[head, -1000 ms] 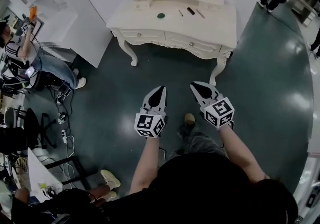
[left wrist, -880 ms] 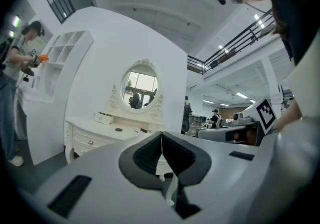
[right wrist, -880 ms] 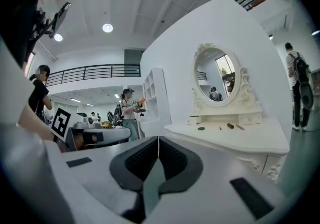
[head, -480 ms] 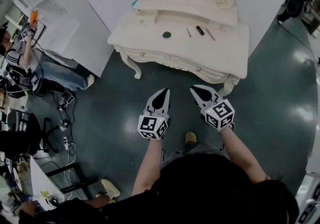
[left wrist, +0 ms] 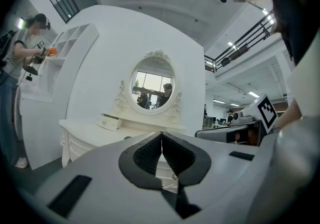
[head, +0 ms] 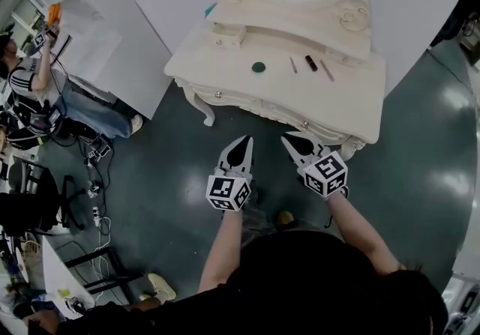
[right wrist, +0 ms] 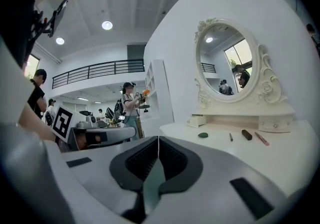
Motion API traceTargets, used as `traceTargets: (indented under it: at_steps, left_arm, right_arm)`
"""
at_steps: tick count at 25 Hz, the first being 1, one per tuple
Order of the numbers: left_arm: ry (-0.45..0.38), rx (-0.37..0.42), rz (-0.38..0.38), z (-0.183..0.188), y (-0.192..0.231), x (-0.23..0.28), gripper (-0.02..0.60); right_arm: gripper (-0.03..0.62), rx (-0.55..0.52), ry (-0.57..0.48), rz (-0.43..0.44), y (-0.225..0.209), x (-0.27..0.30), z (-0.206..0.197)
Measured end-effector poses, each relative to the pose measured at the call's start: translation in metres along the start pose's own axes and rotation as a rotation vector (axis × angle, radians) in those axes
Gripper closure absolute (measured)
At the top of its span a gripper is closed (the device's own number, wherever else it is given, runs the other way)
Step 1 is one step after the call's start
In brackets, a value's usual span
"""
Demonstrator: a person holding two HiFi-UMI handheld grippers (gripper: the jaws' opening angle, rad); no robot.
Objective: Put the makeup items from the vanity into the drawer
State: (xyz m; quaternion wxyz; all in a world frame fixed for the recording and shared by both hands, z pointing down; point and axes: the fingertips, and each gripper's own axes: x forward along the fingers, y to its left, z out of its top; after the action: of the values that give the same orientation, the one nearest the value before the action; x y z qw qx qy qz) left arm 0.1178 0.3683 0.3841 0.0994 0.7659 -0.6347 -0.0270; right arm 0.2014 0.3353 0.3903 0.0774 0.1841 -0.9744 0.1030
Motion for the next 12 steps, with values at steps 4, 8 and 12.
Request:
traceTargets:
  at_steps: [4, 8, 12]
  left_arm:
    - [0.009, 0.002, -0.03, 0.0, 0.025, 0.025, 0.569]
    - [0.028, 0.021, -0.085, 0.009, 0.064, 0.057, 0.569]
    - [0.058, 0.013, -0.128, 0.017, 0.109, 0.086, 0.569]
  right_arm:
    - [0.571, 0.002, 0.004, -0.015, -0.014, 0.032, 0.001]
    - [0.571, 0.012, 0.011, -0.047, -0.029, 0.082, 0.01]
    - [0.571, 0.021, 0.033, -0.073, -0.041, 0.131, 0.018]
